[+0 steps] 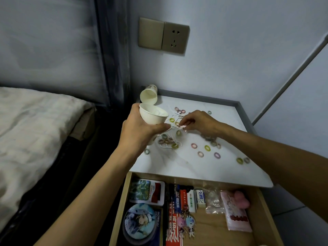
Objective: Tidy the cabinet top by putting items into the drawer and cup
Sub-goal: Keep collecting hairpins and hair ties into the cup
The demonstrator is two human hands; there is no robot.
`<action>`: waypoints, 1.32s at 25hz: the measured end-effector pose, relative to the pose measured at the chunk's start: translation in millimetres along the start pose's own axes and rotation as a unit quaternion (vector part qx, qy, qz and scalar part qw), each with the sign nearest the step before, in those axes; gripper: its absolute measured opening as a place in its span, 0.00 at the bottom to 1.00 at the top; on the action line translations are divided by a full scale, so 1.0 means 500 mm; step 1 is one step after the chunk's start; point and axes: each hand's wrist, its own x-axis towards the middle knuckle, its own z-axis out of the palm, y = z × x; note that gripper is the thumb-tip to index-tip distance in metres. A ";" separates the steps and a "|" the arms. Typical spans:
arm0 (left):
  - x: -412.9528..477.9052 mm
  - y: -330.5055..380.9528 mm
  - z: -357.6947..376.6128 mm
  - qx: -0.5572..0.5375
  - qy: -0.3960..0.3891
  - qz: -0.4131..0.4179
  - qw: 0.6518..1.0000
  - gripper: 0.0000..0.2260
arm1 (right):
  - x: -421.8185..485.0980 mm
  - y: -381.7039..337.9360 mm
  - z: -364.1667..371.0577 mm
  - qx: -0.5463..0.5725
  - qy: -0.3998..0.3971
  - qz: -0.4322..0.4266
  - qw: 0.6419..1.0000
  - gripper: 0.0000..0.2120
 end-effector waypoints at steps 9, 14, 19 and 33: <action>0.003 0.006 0.005 -0.002 0.001 0.003 1.000 0.32 | -0.013 -0.016 0.000 0.000 0.002 0.028 1.000 0.09; 0.004 0.004 0.008 -0.007 -0.002 0.001 1.000 0.32 | -0.024 -0.014 -0.009 -0.052 -0.007 0.033 0.998 0.09; 0.006 0.002 0.007 -0.009 0.000 0.001 1.000 0.31 | -0.019 -0.009 -0.002 -0.084 0.019 0.073 0.994 0.08; 0.008 -0.002 0.006 -0.007 0.004 -0.001 1.000 0.31 | 0.005 -0.014 0.026 -0.044 0.066 0.045 0.996 0.10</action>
